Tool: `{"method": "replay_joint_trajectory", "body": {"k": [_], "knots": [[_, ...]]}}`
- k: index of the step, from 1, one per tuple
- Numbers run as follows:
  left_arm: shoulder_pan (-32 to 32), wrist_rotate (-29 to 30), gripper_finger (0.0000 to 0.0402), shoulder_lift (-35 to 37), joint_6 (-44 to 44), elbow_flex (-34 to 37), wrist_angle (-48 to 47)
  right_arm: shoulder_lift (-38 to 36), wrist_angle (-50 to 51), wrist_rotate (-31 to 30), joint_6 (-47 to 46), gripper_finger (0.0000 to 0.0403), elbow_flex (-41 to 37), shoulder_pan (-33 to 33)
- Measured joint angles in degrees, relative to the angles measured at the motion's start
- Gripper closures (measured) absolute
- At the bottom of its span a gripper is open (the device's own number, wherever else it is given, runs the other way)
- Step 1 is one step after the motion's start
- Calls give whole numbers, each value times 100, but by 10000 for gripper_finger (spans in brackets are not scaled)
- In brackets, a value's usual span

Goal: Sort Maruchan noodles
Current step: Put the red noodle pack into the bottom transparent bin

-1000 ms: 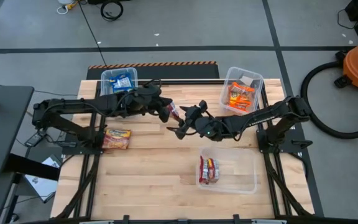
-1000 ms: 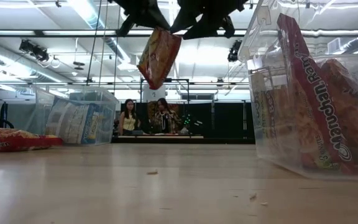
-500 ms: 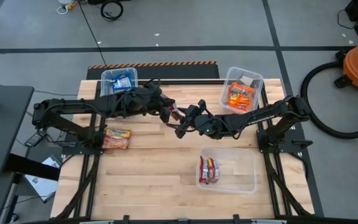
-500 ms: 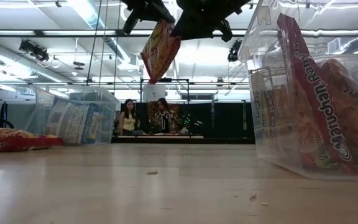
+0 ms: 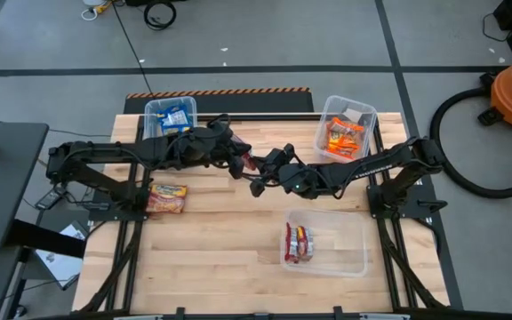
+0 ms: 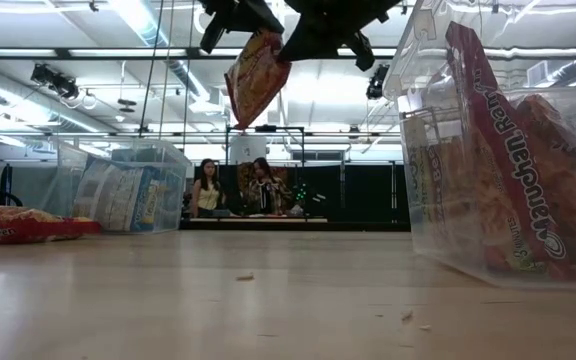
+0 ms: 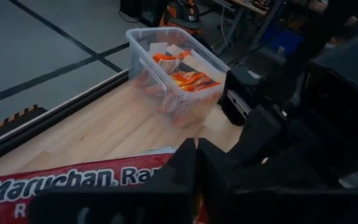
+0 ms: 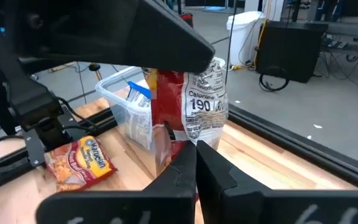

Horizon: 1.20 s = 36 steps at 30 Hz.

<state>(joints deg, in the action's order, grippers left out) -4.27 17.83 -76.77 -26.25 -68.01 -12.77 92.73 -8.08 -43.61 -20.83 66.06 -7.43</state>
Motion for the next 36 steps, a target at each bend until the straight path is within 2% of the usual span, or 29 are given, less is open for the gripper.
{"method": "replay_joint_trajectory", "body": {"k": [7,12,16,20,25,31,36], "knots": [[2,-327,300,2,184,0,-104,-149,173,-5,-318,400,4,-174],[-2,-384,239,45,246,0,-140,-415,782,-11,-676,400,4,-246],[-2,-371,208,284,536,-4,-198,-703,1390,17,-1056,401,4,-315],[-4,-316,200,707,821,-4,-182,-1086,2000,190,-1398,401,25,-379],[-2,-273,199,1341,1045,-7,-677,-1431,3493,759,-2306,402,512,-498],[-2,-37,199,1861,1048,-7,-1413,-1504,5063,1907,-3539,402,1503,-931],[-2,165,198,2030,1020,-7,-2056,-1561,5775,2634,-4374,402,2189,-1515]]}}
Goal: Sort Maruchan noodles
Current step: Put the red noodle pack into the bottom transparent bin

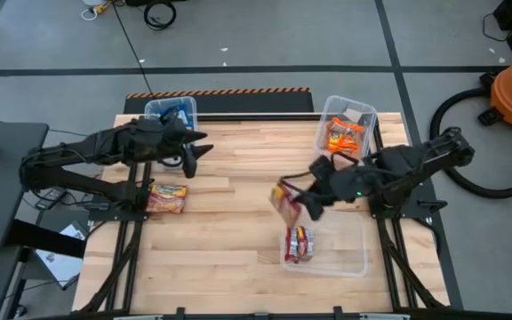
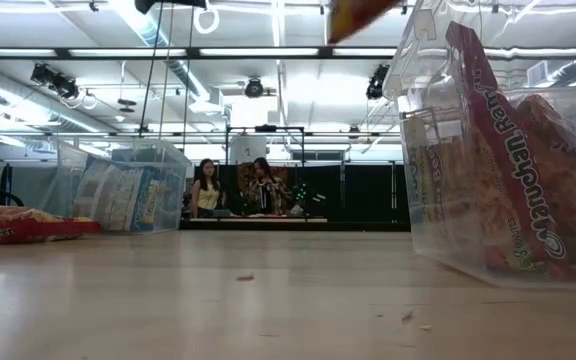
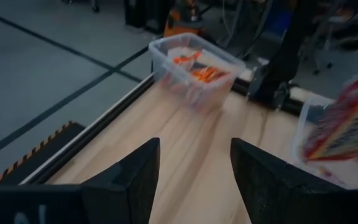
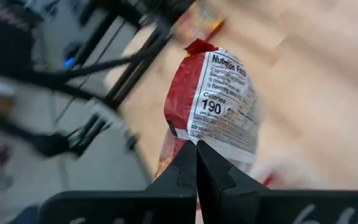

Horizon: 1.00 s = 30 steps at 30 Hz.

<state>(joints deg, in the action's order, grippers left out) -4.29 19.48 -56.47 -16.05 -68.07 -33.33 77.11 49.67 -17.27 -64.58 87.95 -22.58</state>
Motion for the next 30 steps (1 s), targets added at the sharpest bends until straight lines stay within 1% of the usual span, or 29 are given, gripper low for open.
{"method": "replay_joint_trajectory", "body": {"k": [3,7,9,13,15,16,18,25,30], "knots": [[3,2,198,5,-74,2,-172,-12,356,274,-538,402,199,-465],[4,-17,198,2,-128,2,-282,-5,864,357,-1728,402,215,-1155],[4,-17,198,-2,-70,2,-286,29,1259,121,-2595,402,215,-1504],[132,-153,198,-5,390,2,-289,134,2192,-608,-4749,402,207,-2191],[235,-170,198,-11,474,2,-283,241,2603,-786,-5559,402,209,-2481],[294,-178,198,-11,474,2,-281,313,2760,-779,-5712,402,205,-2567],[421,-173,198,-11,478,2,-272,459,2743,-712,-5761,402,206,-2589],[806,-173,198,-11,427,2,-253,1102,2531,-662,-5752,402,207,-2443],[991,-170,198,-13,284,2,-213,1474,2576,-590,-5753,402,207,-2307]]}}
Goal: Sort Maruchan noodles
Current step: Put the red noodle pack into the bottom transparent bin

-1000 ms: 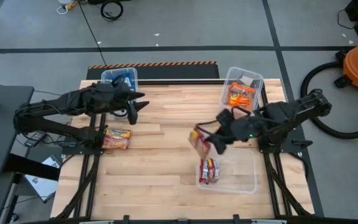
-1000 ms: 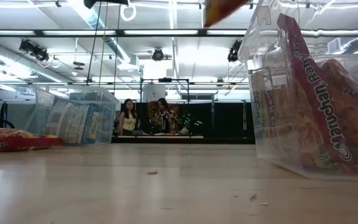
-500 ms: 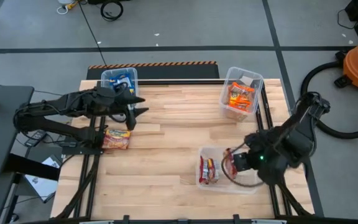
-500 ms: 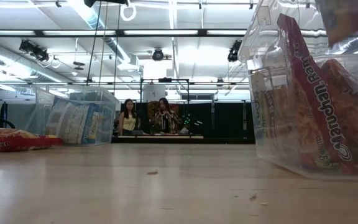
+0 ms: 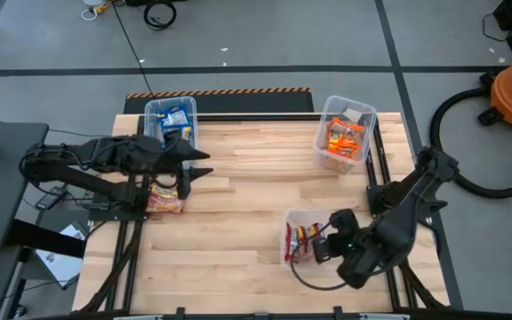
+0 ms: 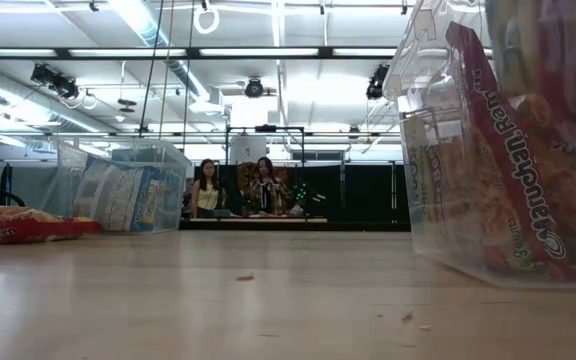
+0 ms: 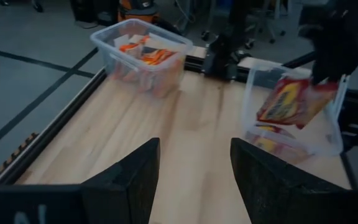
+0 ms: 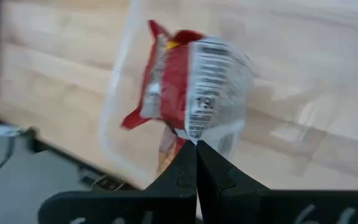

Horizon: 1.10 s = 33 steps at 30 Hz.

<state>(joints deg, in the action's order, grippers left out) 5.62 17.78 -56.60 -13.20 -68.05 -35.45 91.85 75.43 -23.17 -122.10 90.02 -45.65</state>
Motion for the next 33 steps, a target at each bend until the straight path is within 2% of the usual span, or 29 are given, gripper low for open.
{"method": "replay_joint_trajectory", "body": {"k": [12,17,22,26,33], "knots": [[533,2,198,-2,-270,2,314,780,20,86,11,402,0,240],[877,2,198,-2,-286,2,542,1065,179,378,-20,401,-73,293],[1234,17,198,-33,-427,2,713,1119,82,491,-31,400,-269,377],[1508,257,198,-147,-423,7,809,1090,4,491,-31,400,-386,489],[1738,356,198,-538,-466,7,860,1089,-64,780,-35,396,-563,616]]}}
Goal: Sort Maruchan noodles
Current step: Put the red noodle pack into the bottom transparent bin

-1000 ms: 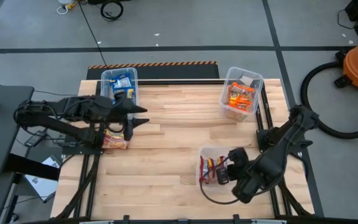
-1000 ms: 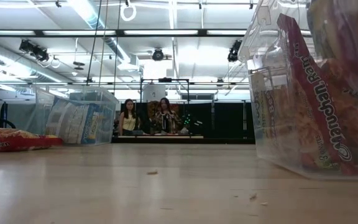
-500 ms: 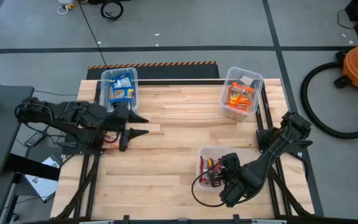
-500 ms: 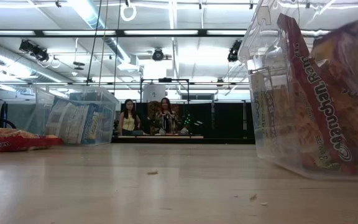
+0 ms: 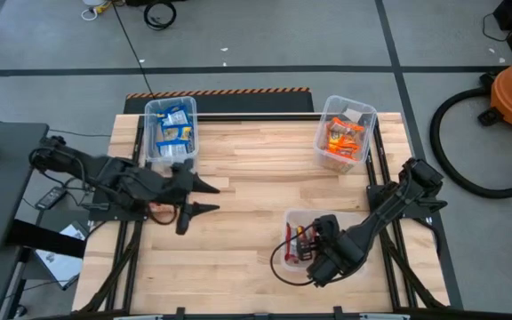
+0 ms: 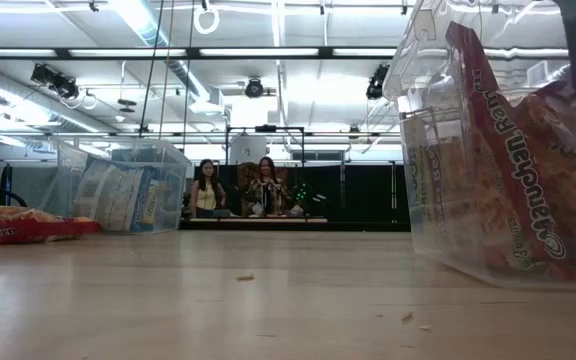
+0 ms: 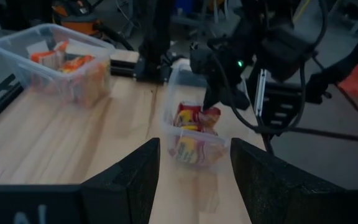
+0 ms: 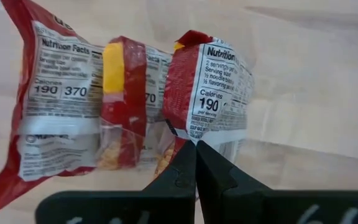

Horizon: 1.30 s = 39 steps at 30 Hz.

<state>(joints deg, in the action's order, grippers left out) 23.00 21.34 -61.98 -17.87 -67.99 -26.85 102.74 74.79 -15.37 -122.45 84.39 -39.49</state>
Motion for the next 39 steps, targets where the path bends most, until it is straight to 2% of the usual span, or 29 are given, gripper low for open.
{"method": "replay_joint_trajectory", "body": {"k": [9,20,24,27,30,34,37,39], "knots": [[101,-15,198,-296,3,0,8,0,-25,309,77,363,-5,14],[98,-144,198,-304,221,0,0,-326,0,297,288,325,-5,12],[98,-144,198,-304,240,0,-7,-524,152,435,767,321,-5,12],[98,-146,198,-302,247,0,-148,-657,143,691,1794,320,-5,19],[115,-164,198,-292,15,0,-562,-856,13,976,2846,320,-5,23],[102,-346,205,-205,-878,-7,-2053,-1175,-171,997,3105,321,-3,27],[61,-594,216,-239,-1635,72,-3473,-1392,-402,581,3098,321,-3,27],[2,-841,220,-272,-1880,360,-3970,-1503,-522,132,3098,321,-3,28]]}}
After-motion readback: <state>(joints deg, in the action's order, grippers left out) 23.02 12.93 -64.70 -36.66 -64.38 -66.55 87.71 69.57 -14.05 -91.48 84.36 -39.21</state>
